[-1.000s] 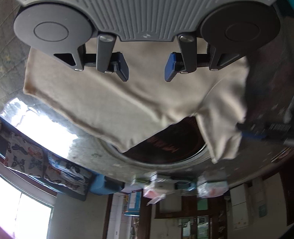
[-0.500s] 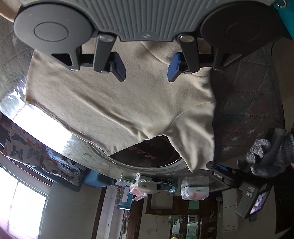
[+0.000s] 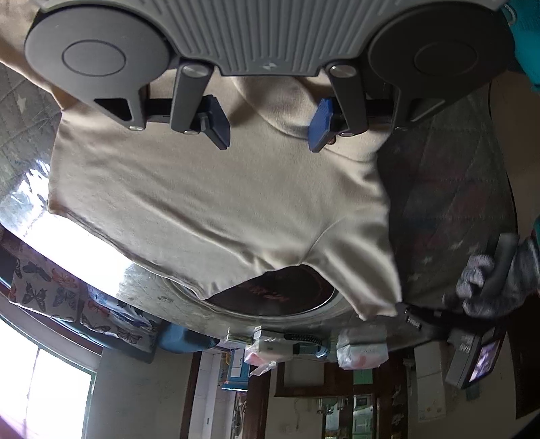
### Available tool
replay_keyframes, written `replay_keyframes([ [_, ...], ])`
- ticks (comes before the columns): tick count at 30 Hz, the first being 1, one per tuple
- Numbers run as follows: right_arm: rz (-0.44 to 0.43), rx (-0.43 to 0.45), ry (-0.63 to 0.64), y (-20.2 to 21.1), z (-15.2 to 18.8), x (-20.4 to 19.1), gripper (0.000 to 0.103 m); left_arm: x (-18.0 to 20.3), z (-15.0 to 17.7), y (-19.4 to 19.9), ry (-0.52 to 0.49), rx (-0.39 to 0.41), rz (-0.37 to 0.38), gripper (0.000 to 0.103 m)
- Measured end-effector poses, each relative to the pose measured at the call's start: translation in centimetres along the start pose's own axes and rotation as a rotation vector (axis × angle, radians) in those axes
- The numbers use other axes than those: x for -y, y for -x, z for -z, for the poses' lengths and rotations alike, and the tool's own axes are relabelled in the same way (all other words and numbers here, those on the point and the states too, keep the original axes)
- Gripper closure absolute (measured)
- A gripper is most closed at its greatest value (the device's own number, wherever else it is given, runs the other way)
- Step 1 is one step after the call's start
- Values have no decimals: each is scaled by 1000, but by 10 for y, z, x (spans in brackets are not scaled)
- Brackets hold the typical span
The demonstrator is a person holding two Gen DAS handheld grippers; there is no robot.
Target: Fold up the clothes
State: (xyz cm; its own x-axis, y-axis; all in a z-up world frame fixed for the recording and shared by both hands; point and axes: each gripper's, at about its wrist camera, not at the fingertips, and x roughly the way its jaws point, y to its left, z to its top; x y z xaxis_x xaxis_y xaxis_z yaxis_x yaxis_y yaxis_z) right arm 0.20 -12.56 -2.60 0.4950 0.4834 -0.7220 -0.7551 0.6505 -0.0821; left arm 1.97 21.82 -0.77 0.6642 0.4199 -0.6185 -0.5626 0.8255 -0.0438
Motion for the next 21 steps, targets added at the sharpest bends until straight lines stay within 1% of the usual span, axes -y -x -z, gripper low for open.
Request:
replay_keyframes([
  [3, 9, 15, 2, 12, 2, 0, 51, 0, 0, 8, -6, 8, 1, 90],
  [5, 22, 28, -22, 22, 5, 4, 51, 0, 0, 16, -6, 16, 14, 89],
  [7, 27, 19, -49, 30, 11, 9, 53, 5, 2, 27, -11, 21, 52, 89],
  [10, -3, -32, -96, 30, 22, 14, 58, 23, 4, 45, -34, 20, 159, 89],
  [12, -22, -55, -132, 28, 29, 17, 58, 41, 6, 56, -61, 19, 239, 89],
  [14, -25, -39, -157, 36, 32, 19, 58, 62, 9, 66, -98, 13, 313, 89],
  [15, -26, -25, -174, 42, 33, 21, 58, 73, 10, 70, -117, 7, 349, 83],
  [16, -28, -10, -190, 47, 34, 24, 58, 82, 12, 73, -136, 3, 383, 74],
  [17, -16, 4, -210, 53, 35, 28, 58, 93, 15, 77, -156, 4, 412, 70],
  [18, 1, 19, -230, 60, 37, 34, 58, 103, 18, 81, -180, 6, 439, 68],
  [21, 60, 52, -290, 75, 44, 52, 58, 136, 30, 87, -247, -12, 516, 68],
])
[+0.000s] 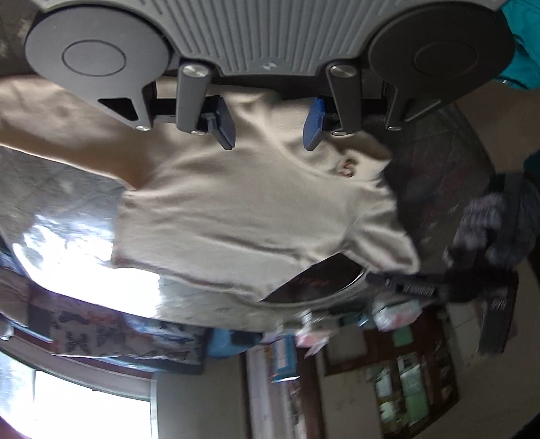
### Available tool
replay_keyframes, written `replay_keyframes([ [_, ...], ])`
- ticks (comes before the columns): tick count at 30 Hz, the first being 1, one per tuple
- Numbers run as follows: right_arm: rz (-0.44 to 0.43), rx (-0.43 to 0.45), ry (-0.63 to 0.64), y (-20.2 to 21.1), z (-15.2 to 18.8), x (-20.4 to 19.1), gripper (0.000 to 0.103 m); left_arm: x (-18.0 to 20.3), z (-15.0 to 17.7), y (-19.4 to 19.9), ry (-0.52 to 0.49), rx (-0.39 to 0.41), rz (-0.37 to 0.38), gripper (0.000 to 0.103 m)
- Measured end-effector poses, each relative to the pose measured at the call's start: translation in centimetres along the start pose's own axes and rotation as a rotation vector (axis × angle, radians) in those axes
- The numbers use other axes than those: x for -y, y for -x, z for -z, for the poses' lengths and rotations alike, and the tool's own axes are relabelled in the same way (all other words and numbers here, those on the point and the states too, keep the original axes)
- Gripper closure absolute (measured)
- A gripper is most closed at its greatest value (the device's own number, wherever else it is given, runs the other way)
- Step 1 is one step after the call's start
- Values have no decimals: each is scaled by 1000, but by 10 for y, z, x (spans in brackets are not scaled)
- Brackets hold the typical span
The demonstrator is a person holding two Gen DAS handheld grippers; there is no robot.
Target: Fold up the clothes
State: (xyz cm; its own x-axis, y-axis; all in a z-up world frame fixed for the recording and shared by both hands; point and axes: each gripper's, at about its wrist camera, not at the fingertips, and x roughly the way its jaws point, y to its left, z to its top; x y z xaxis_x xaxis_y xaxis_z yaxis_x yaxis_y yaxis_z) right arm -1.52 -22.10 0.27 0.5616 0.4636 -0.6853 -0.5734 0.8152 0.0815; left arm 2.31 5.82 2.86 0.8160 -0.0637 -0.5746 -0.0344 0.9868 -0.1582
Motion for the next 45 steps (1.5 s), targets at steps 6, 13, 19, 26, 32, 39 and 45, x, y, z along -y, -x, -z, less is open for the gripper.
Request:
replay_keyframes([
  [6, 236, 2, -140, 2, 20, 62, 58, 58, 12, -13, -92, -38, 124, 60],
  [13, 396, 34, -296, 12, 48, 120, 60, 108, 28, -16, -212, -69, 219, 60],
  [19, 528, 59, -398, 26, 60, 164, 60, 132, 40, -18, -302, -76, 259, 60],
  [26, 605, 105, -535, 26, 65, 201, 74, 144, 47, -22, -341, -103, 257, 60],
  [32, 601, 162, -569, 31, 67, 202, 97, 146, 41, -22, -339, -97, 253, 54],
  [39, 596, 247, -637, 55, 74, 200, 99, 161, 42, -33, -363, -102, 268, 50],
  [45, 559, 254, -685, 62, 83, 203, 99, 167, 45, -37, -384, -109, 273, 50],
])
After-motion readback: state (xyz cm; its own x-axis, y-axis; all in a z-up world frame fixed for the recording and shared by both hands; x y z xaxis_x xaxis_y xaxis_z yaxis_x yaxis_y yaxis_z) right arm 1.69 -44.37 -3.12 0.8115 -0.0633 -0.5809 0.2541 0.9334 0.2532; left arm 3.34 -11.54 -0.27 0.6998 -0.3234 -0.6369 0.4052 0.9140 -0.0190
